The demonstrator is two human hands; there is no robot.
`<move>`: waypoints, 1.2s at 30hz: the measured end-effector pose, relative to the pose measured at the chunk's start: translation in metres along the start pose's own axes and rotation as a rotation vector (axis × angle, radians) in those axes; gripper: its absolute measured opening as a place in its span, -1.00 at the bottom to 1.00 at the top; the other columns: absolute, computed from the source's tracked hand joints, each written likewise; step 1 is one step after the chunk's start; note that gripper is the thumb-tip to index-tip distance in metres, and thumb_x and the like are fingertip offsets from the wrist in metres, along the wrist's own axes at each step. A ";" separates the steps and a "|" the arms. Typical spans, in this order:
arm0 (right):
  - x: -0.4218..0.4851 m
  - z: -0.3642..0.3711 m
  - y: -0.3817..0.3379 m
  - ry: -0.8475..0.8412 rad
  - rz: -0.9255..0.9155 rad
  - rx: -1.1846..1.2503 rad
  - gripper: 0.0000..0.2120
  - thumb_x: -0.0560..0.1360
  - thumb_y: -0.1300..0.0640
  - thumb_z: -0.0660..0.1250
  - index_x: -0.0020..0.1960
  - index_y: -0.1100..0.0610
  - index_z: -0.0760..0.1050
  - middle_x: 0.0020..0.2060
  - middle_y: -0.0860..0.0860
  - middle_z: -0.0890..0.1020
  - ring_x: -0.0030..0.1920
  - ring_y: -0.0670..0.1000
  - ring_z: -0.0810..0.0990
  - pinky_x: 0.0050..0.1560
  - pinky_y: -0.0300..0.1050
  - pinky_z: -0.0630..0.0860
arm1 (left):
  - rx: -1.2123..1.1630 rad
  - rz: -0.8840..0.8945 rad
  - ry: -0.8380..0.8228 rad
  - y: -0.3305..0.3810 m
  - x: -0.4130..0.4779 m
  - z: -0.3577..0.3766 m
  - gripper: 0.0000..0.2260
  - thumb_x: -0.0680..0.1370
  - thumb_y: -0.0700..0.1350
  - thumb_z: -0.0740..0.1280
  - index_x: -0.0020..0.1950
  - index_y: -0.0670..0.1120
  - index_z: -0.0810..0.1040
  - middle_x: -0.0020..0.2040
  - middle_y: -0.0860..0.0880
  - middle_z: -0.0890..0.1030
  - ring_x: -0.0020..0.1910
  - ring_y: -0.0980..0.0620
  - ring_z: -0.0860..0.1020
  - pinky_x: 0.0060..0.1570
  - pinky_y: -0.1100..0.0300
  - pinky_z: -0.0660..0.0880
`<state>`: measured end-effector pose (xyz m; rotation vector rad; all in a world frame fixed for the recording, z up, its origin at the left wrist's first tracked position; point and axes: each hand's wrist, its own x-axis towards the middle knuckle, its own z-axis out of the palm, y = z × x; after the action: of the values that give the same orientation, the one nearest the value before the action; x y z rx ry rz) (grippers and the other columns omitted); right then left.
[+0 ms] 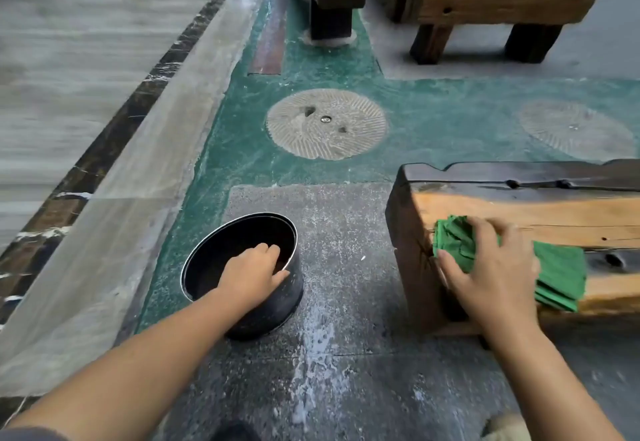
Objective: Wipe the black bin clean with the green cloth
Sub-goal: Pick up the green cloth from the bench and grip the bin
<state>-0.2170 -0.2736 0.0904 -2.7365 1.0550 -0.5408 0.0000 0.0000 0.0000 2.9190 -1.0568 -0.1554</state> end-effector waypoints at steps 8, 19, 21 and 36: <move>-0.001 0.029 0.000 -0.111 0.127 -0.152 -0.05 0.36 -0.31 0.40 0.51 0.24 0.18 0.48 0.36 0.25 0.51 0.34 0.15 0.44 0.34 0.12 | 0.133 0.012 -0.129 -0.023 -0.014 0.041 -0.69 0.54 0.15 0.27 0.10 -0.06 0.44 0.04 -0.06 0.52 0.05 -0.12 0.52 -0.17 -0.01 0.51; -0.019 0.034 -0.015 0.070 -0.012 0.083 -0.34 0.24 0.29 0.33 0.36 0.21 0.46 0.28 0.18 0.57 0.27 0.28 0.46 0.20 0.20 0.36 | -0.056 -0.030 -0.116 -0.020 -0.011 0.040 -0.78 0.55 0.02 0.29 -0.21 -0.03 0.33 -0.11 -0.07 0.58 -0.13 -0.19 0.60 -0.26 0.05 0.43; -0.020 0.032 -0.018 0.090 -0.008 0.139 -0.40 0.26 0.27 0.23 0.32 0.19 0.51 0.22 0.17 0.62 0.23 0.28 0.49 0.17 0.17 0.36 | -0.075 -0.044 -0.129 -0.019 -0.011 0.037 -0.78 0.55 0.00 0.29 -0.22 -0.04 0.34 -0.13 -0.07 0.58 -0.13 -0.19 0.60 -0.26 0.05 0.44; -0.004 0.024 -0.076 -0.058 -0.109 0.553 -0.55 0.38 0.39 0.30 0.18 0.05 0.61 -0.12 0.08 0.72 -0.06 0.12 0.63 -0.07 -0.04 0.47 | -0.620 -0.222 0.054 -0.018 0.004 0.011 -0.66 0.49 -0.11 0.36 -0.38 -0.06 0.25 -0.46 0.01 0.34 -0.43 0.01 0.29 -0.38 0.10 0.24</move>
<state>-0.1637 -0.2144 0.0875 -2.3072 0.6233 -0.6495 0.0134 0.0110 -0.0129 2.4400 -0.5384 -0.3377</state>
